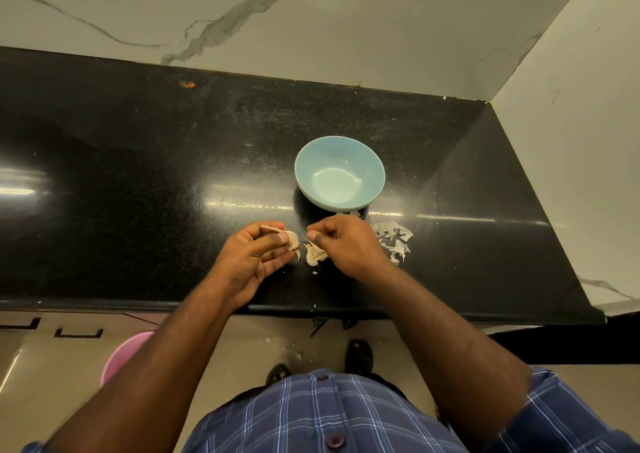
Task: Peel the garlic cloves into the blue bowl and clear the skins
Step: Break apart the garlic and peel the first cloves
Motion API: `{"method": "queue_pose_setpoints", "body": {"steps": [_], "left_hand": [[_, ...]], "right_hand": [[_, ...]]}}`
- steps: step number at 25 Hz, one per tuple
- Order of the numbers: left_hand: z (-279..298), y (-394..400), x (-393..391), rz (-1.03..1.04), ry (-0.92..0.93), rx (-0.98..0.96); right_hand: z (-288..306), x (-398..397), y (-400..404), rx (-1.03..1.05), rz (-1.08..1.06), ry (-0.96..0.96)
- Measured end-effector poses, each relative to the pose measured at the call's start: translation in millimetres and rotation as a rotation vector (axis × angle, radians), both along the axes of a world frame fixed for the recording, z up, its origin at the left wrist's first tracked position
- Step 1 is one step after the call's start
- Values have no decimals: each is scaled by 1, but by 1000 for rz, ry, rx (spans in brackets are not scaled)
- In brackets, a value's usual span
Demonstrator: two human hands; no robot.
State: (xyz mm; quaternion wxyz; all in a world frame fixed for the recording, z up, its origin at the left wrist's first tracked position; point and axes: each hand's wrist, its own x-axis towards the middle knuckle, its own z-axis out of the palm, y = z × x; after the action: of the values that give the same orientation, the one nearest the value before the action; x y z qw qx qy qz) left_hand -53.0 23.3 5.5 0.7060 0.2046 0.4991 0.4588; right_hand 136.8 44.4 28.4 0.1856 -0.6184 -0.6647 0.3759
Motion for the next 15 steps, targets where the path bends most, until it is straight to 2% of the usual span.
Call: {"method": "queue_pose_setpoints", "body": {"steps": [3,8,12,15], "left_hand": [[4,0,1,-56,27,61],[5,3,4,-26,4,104],[5,3,6,5,69,160],[5,3,9,13,74,194]], "right_hand": [[2,-7,-3,-73,9,168],[-1,-10,-4,-27,-42,188],[2,-11,-6,-38,-26,172],[0,-12,-4,-37,-80,241]]}}
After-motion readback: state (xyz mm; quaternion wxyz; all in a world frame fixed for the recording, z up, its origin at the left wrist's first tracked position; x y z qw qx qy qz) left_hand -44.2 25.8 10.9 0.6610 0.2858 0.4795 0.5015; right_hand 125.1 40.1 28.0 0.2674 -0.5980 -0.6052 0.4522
